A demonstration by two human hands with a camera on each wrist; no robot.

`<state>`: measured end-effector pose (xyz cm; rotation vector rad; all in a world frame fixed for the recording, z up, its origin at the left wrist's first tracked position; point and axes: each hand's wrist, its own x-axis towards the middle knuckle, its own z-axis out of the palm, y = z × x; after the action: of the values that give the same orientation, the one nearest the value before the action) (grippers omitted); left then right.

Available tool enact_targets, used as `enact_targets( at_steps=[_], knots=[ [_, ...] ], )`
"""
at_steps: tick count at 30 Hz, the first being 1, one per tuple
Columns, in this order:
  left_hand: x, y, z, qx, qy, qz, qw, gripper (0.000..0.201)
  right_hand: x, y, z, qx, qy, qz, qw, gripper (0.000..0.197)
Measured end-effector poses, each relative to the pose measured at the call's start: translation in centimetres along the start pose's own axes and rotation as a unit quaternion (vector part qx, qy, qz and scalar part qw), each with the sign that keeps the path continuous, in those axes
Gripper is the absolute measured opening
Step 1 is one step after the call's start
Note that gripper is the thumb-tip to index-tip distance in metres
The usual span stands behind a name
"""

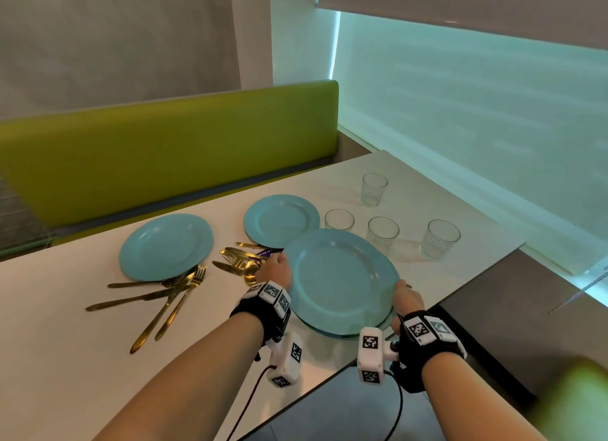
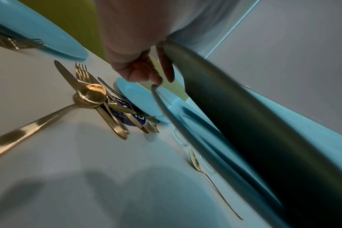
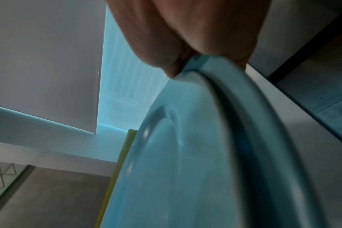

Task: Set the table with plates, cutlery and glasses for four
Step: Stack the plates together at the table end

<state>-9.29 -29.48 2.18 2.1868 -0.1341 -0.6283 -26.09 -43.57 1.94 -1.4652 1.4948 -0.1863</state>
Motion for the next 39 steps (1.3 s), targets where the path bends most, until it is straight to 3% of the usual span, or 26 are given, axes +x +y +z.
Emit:
enact_targets(
  at_steps=[6, 10, 14, 17, 21, 25, 27, 29, 31, 32, 36, 39],
  knots=[
    [0.8, -0.4, -1.8, -0.009, -0.006, 0.02, 1.0, 0.042, -1.0, -1.9, 2.5, 0.11, 0.029, 0.024, 0.993, 0.046],
    [1.8, -0.8, -3.9, -0.008, 0.005, 0.021, 1.0, 0.042, -2.1, -3.7, 4.5, 0.118, 0.016, -0.012, 0.993, 0.061],
    [3.9, -1.9, -6.8, 0.005, 0.005, 0.012, 1.0, 0.042, -3.3, -6.0, 7.3, 0.086, -0.002, -0.057, 0.995, 0.05],
    [6.7, -3.1, -9.5, -0.046, -0.005, 0.015, 0.999, 0.04, -4.3, -8.0, 9.6, 0.083, 0.008, -0.073, 0.994, 0.05],
    [10.9, -5.2, -14.4, -0.149, 0.024, -0.031, 0.988, 0.038, -5.2, -10.5, 13.3, 0.069, 0.002, -0.075, 0.995, 0.051],
    [16.1, -9.0, -19.3, 0.008, 0.039, -0.083, 0.996, 0.04, -5.3, -11.9, 16.6, 0.074, 0.009, -0.065, 0.995, 0.051],
    [15.8, -9.3, -21.9, 0.141, 0.052, -0.09, 0.985, 0.035, -5.2, -12.2, 18.1, 0.077, 0.007, -0.059, 0.995, 0.05],
    [15.0, -9.5, -23.9, 0.286, 0.034, -0.05, 0.956, 0.034, -4.9, -12.3, 19.4, 0.088, 0.009, -0.051, 0.995, 0.049],
    [15.2, -10.4, -24.7, 0.452, -0.004, -0.007, 0.892, 0.031, -4.9, -12.4, 20.3, 0.09, 0.016, -0.044, 0.995, 0.047],
    [15.4, -10.9, -25.0, 0.484, -0.011, -0.003, 0.875, 0.03, -4.7, -12.4, 20.7, 0.091, 0.018, -0.041, 0.995, 0.047],
    [16.7, -12.0, -25.7, 0.426, -0.04, -0.037, 0.903, 0.042, -4.4, -12.1, 21.8, 0.094, 0.031, -0.035, 0.994, 0.047],
    [17.3, -12.4, -26.1, 0.441, -0.067, -0.05, 0.894, 0.057, -4.6, -12.4, 22.3, 0.097, 0.038, -0.028, 0.994, 0.047]
  ],
)
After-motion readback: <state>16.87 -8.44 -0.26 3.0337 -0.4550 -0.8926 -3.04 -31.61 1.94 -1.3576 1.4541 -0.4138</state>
